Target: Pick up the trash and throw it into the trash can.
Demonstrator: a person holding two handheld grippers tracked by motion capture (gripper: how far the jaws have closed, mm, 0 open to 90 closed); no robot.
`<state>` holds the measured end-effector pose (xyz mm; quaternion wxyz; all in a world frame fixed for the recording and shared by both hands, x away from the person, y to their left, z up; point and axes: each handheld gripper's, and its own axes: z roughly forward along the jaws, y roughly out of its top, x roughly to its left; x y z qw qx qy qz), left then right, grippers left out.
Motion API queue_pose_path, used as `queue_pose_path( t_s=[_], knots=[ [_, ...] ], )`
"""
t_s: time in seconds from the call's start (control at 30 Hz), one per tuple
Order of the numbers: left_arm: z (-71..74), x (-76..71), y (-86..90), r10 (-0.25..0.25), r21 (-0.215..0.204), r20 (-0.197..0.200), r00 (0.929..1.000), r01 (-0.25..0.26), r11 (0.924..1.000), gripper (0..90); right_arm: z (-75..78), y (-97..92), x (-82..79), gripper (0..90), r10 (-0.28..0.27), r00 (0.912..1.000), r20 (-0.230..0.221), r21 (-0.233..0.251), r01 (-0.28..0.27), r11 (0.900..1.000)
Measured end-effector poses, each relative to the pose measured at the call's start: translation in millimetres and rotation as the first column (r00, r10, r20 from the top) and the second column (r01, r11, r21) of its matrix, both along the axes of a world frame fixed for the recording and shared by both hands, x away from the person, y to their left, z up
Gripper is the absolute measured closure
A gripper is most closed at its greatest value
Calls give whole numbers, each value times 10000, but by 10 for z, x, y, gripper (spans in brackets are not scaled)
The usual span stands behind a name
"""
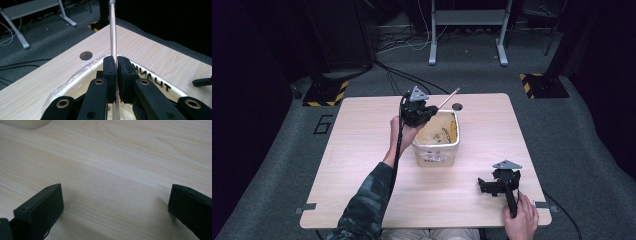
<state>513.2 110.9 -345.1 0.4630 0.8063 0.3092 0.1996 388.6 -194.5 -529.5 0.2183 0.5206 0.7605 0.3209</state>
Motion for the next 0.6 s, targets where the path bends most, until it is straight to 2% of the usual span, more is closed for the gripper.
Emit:
queue_pose_path(
  t_s=[0.13, 0.23, 0.3, 0.33, 0.37, 0.4, 0.43, 0.47, 0.5, 0.53, 0.57, 0.6],
  knots=[
    [-91, 84, -78, 24, -3, -289, 9996, -24, 10000, 848, 0, 5, -1, 0, -51, 10000, -10, 50, 51, 10000],
    [-118, 104, -94, 91, 37, -346, 9994, -90, 10000, 848, -1, 3, 1, 0, -34, 10000, 22, 34, 34, 10000],
    [-146, 123, -96, 114, 189, -499, 9987, -105, 9998, 842, -1, 3, 1, 0, -32, 10000, 21, 33, 32, 10000],
    [-153, 129, -94, 216, 263, -613, 9979, -200, 9995, 807, -1, 3, 1, 0, -33, 10000, 20, 35, 33, 10000],
    [-160, 134, -95, 280, 384, -772, 9966, -251, 9989, 730, 0, 4, -1, 0, -44, 10000, -5, 49, 44, 10000],
    [-160, 134, -95, 280, 384, -772, 9966, -251, 9989, 660, -1, 3, 0, 0, -34, 10000, 7, 36, 34, 10000],
    [-175, 133, -71, 350, 468, -1047, 9939, -303, 9984, 582, -1, 3, 0, 0, -34, 10000, 12, 34, 34, 10000],
    [-175, 133, -71, 350, 468, -1047, 9939, -303, 9984, 492, -1, 3, 0, 0, -32, 10000, 11, 32, 32, 10000],
    [-182, 125, -49, 429, 418, -1105, 9930, -385, 9984, 492, -1, 3, 0, 0, -32, 10000, 11, 32, 32, 10000],
    [-187, 94, 8, 481, 401, -1182, 9918, -436, 9982, 340, -1, 3, 0, 0, -31, 10000, 11, 32, 31, 10000],
    [-187, 94, 8, 481, 401, -1182, 9918, -436, 9982, 280, -1, 3, 0, 0, -31, 10000, 11, 32, 31, 10000],
    [-190, 75, 40, 519, 373, -1210, 9913, -477, 9982, 280, -1, 0, 0, 0, 5, 10000, 1, -2, -5, 10000]
  ],
)
